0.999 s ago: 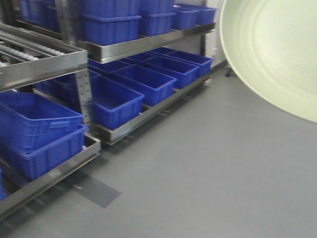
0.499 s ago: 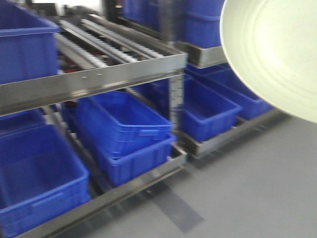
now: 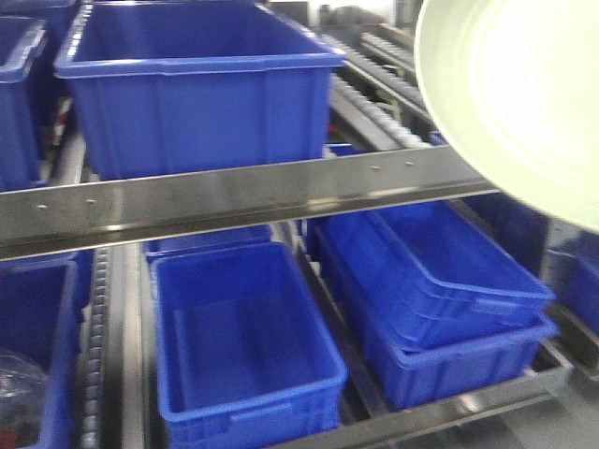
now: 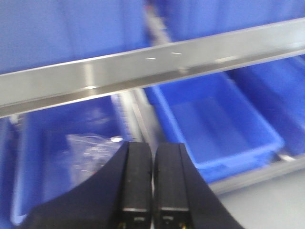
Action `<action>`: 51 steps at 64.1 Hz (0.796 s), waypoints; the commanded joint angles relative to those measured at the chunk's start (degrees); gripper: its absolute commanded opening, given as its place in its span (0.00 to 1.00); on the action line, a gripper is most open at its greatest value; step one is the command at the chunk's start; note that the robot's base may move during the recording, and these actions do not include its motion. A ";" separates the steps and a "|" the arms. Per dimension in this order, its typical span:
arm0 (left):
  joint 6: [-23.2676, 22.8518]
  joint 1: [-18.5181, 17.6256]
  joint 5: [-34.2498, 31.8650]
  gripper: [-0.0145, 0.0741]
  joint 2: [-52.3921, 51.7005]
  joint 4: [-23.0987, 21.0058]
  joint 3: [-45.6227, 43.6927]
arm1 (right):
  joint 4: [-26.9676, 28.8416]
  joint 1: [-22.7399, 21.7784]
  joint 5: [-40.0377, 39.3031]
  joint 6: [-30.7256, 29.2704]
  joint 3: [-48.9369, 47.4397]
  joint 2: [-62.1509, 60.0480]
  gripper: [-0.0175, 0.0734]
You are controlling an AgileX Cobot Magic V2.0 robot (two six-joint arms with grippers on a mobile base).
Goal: Place green plate on second shelf with right arm
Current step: 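Approach the rack and bring the held plate up to the shelf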
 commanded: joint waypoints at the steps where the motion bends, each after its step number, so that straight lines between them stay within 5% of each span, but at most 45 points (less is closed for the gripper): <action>1: -0.28 -0.79 -3.59 0.30 -1.12 0.05 2.40 | 0.08 0.07 -6.53 0.06 -1.90 0.27 0.25; 51: -0.28 -0.78 -3.59 0.30 -1.12 0.05 2.40 | 0.08 0.07 -6.53 0.06 -1.90 0.27 0.25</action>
